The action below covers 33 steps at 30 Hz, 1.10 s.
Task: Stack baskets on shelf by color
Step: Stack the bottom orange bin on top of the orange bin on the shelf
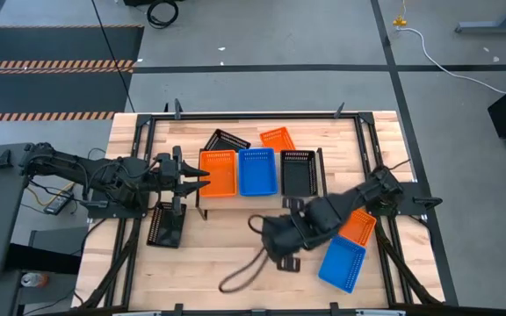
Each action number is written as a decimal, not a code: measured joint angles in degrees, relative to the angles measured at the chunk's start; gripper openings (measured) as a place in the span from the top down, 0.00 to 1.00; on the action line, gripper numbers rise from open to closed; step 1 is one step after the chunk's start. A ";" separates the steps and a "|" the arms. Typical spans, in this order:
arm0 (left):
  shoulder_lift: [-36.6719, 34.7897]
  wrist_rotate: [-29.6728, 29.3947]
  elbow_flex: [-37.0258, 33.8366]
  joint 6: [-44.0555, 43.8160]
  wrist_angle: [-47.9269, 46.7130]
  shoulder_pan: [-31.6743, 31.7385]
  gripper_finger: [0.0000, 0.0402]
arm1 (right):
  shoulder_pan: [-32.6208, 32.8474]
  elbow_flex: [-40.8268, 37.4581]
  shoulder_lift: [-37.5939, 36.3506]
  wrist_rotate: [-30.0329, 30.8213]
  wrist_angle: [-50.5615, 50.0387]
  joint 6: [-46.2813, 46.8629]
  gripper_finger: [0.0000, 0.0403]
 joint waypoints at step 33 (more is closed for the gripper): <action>-0.02 0.01 0.00 -0.90 -0.63 -0.02 0.71 | 14.41 -40.73 -22.61 -1.76 -0.06 35.91 0.74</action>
